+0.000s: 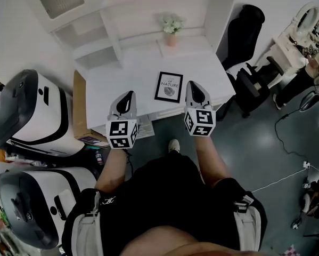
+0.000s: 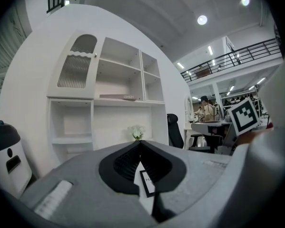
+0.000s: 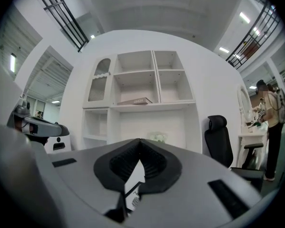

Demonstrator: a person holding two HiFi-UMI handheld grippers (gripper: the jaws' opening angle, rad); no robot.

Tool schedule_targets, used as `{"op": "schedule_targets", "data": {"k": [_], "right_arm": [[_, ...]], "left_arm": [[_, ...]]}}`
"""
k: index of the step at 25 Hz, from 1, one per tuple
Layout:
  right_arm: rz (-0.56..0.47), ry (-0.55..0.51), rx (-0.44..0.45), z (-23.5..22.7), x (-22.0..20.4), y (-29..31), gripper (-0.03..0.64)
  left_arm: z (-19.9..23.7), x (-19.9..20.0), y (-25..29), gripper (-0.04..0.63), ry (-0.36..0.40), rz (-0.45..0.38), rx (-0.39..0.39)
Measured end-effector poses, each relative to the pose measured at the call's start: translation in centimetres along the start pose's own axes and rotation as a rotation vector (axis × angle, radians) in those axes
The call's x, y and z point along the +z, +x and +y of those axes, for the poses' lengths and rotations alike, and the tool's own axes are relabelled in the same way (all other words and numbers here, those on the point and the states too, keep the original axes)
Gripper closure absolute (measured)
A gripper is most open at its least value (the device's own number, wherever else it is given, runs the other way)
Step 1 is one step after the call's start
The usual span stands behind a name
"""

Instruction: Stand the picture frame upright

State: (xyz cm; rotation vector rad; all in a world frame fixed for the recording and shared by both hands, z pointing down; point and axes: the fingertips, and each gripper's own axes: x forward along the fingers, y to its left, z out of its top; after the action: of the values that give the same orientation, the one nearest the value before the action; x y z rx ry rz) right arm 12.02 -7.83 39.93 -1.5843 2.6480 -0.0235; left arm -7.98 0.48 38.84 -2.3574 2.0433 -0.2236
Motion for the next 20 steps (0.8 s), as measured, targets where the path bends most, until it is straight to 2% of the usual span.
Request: {"op": "schedule_targets", "data": {"k": [6,10,16,20], "right_arm": [[0.027,0.015,0.025,-4.5,0.0,7.3,0.614],[0.041,0.02,0.049,-6.7,0.0,11.4,0.614],[0.07,0.022,0.097,-7.7,-0.9,15.7,0.614],[0.08,0.026,0.111,-7.5,-1.3,17.2,0.614]], "left_arm": [[0.2,0.8,8.1,0.58,-0.033,0.024,0.003],[0.3,1.8,12.7,0.58,-0.024,0.032,0.016],[1.3,1.6,16.5,0.58,-0.02,0.057,0.048],[2.8,0.6,17.8,0.58,-0.049,0.083,0.067]]}}
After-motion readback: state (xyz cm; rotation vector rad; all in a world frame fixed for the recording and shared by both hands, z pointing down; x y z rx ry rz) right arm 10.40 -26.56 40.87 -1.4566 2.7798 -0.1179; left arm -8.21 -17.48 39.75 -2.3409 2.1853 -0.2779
